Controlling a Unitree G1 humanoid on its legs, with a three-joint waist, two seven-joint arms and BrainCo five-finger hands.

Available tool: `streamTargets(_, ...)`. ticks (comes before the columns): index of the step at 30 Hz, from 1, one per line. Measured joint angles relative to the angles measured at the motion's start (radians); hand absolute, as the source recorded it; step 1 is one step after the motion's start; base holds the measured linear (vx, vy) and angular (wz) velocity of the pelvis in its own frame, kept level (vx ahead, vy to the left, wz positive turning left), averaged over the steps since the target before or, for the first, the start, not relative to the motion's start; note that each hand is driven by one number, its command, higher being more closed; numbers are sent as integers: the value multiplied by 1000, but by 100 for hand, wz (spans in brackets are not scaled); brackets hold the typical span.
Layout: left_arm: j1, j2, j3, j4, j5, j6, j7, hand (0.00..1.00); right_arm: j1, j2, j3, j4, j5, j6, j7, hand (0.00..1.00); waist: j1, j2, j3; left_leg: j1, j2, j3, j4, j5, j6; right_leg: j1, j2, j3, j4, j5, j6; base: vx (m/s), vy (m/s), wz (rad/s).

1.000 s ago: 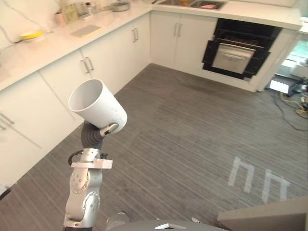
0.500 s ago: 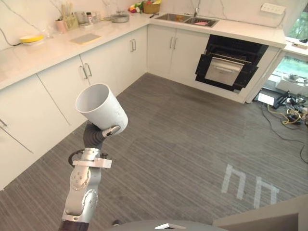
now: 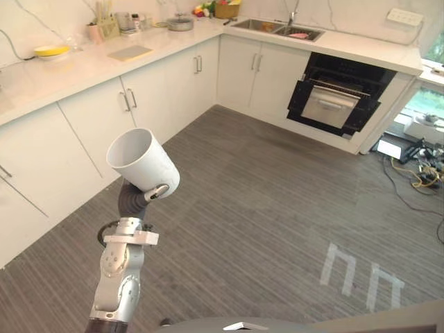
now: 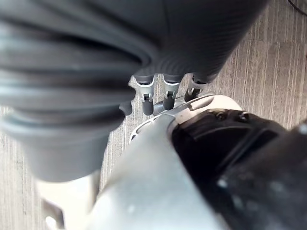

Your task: Walk over to the sink, pick up the cup, carry it to the dishwasher, place the cup inside the dishwasher, then close the dishwasher door

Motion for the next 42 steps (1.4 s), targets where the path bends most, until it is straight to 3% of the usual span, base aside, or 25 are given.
streamTargets(12, 24, -2, 11, 0, -10, 0, -29, 100, 0, 5, 6, -1, 1, 0, -4, 0, 12, -16, 5, 11, -15, -50, 0, 2, 2, 10, -15, -10, 38, -35, 25, -25, 0, 7)
streamTargets(20, 23, -13, 7, -8, -19, 11, -34, 100, 2, 12, 7, 5, 5, -17, -6, 0, 11, -19, 3, 25, -9, -14, 8, -18, -7, 3, -9, 40, 33, -32, 27, 29, 2, -14)
streamTargets(23, 39, -21, -5, -51, -22, 14, -35, 100, -9, 6, 16, 3, 34, -24, -6, 0, 21, -4, 19, -103, 58, -23, 304, -190, -41, -44, 18, 81, 101, -70, 26, 8, -71, -47)
streamTargets(25, 68, -56, -28, -78, -22, 15, -38, 100, -6, -15, 27, -30, 46, -11, 2, 0, 13, 38, 45, -197, 156, -39, 609, -294, -51, -42, 65, 95, 181, -126, 18, 36, -48, -20)
streamTargets(28, 86, -77, -31, -80, -22, 21, -59, 100, -6, -22, 24, -39, 51, -5, 1, 0, 13, 39, 69, -307, 195, -58, 822, -270, -70, -21, 68, 100, 212, -159, 6, 60, 8, 4)
streamTargets(29, 90, -81, -22, -80, -22, 20, -73, 100, -8, -25, 23, -42, 52, 4, -1, 0, 19, 39, 82, -311, 164, -53, 813, -322, -60, 0, 43, 98, 213, -171, 16, 123, 115, 12)
streamTargets(31, 90, -89, 0, -84, -20, 18, -96, 100, -19, -48, 26, -44, 48, 8, -7, 0, 21, 49, 101, -328, 88, -55, 712, -337, -39, 29, -1, 94, 209, -189, 40, 108, 181, 14)
streamTargets(32, 91, -96, 10, -92, -20, 12, -100, 100, -22, -68, 25, -44, 48, 6, -7, 0, 29, 68, 112, -344, 45, -63, 583, -299, -35, 37, -23, 97, 199, -199, 56, 171, 284, 0)
streamTargets(33, 98, -102, 24, -109, -19, 8, -100, 100, -21, -78, 25, -38, 44, 1, -6, 0, 44, 80, 120, -347, 15, -97, 479, -184, -35, 59, -36, 114, 173, -207, 69, 216, 317, -8)
streamTargets(34, 104, -104, 32, -112, -19, 5, -99, 100, -21, -78, 25, -30, 43, -1, -6, 0, 52, 78, 120, -336, -4, -103, 473, -157, -26, 77, -38, 135, 140, -212, 71, 401, 238, -8)
streamTargets(35, 99, -117, 39, -106, -19, 1, -92, 100, -25, -78, 27, -29, 34, -7, -7, 0, 63, 89, 126, -340, -25, -126, 535, -245, -20, 117, -14, 166, 124, -214, 82, 447, 257, -15)
streamTargets(36, 102, -123, 51, -106, -19, -8, -85, 100, -22, -70, 27, -28, 33, -17, 1, 0, 83, 88, 131, -368, -37, -155, 630, -312, 17, 113, 20, 181, 185, -208, 63, 450, 278, -22)
streamTargets(38, 109, -117, 57, -97, -20, -9, -84, 100, -24, -65, 26, -18, 31, -19, -3, 0, 96, 74, 126, -365, -61, -156, 663, -346, 77, 115, -2, 205, 200, -216, 71, 314, 286, -28)
streamTargets(39, 110, -107, 56, -78, -21, -5, -85, 100, -21, -46, 26, -18, 32, -31, -3, 0, 92, 44, 109, -334, -88, -120, 637, -359, 96, 103, -37, 227, 243, -219, 76, 347, 209, -23)
streamTargets(41, 108, -102, 55, -79, -22, 1, -91, 100, -20, -45, 23, -20, 32, -45, -3, 0, 87, 32, 98, -295, -103, -88, 629, -378, 143, 59, -66, 230, 386, -219, 94, 354, 190, -23)
streamTargets(42, 107, -96, 56, -83, -25, 2, -92, 100, -18, -42, 23, -22, 32, -51, -3, 0, 85, 27, 94, -278, -110, -81, 628, -388, 149, 45, -78, 229, 427, -211, 105, 366, 188, -24)
